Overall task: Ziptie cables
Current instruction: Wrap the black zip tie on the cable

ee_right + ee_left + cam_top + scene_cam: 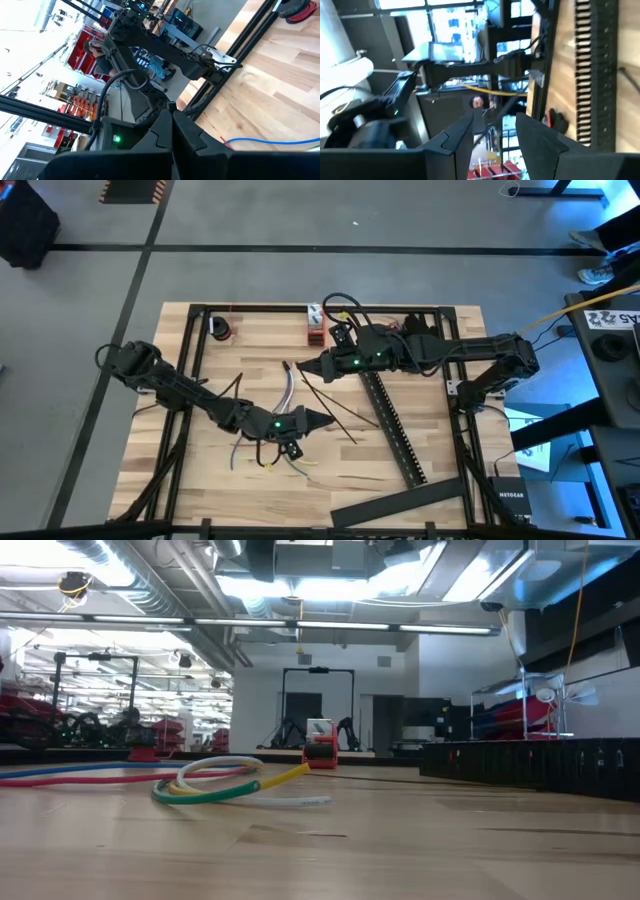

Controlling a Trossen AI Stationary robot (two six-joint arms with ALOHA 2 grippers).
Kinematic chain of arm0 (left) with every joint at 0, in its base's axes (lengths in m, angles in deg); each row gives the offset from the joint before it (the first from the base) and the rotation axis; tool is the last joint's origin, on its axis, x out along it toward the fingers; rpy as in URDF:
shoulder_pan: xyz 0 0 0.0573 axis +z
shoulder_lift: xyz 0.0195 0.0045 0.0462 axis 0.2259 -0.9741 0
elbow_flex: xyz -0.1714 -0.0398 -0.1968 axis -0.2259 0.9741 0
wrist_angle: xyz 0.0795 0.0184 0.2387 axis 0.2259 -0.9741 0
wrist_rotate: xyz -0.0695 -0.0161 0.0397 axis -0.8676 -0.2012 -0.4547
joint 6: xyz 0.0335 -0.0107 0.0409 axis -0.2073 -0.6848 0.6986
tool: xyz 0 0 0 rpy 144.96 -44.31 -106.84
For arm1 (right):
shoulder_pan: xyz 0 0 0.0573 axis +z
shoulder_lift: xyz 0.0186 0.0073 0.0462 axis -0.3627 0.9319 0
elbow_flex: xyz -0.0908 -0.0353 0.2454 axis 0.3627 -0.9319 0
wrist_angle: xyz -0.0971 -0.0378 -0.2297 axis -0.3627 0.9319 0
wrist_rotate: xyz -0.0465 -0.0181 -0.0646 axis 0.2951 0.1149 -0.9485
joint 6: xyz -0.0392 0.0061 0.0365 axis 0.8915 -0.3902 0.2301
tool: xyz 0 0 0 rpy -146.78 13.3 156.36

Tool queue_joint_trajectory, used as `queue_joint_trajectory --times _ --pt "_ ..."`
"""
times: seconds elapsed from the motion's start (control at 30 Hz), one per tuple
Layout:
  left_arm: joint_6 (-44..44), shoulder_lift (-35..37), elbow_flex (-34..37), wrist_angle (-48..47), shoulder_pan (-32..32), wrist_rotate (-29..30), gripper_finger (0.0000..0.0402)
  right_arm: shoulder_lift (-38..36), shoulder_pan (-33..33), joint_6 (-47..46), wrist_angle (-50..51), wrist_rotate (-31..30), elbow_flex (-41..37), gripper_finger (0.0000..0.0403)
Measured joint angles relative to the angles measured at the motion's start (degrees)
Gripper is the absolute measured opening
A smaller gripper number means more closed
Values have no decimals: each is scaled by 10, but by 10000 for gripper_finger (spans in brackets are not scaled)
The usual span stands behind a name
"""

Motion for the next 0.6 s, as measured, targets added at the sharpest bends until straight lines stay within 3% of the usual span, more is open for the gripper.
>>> queue_joint_trajectory --times 0.4,0.6 --pt "-22 -43 -27 48 27 -28 139 0 0 -23 17 1 0 0" --pt "-71 -43 -27 27 19 -43 77 1 0 -14 27 4 0 0"
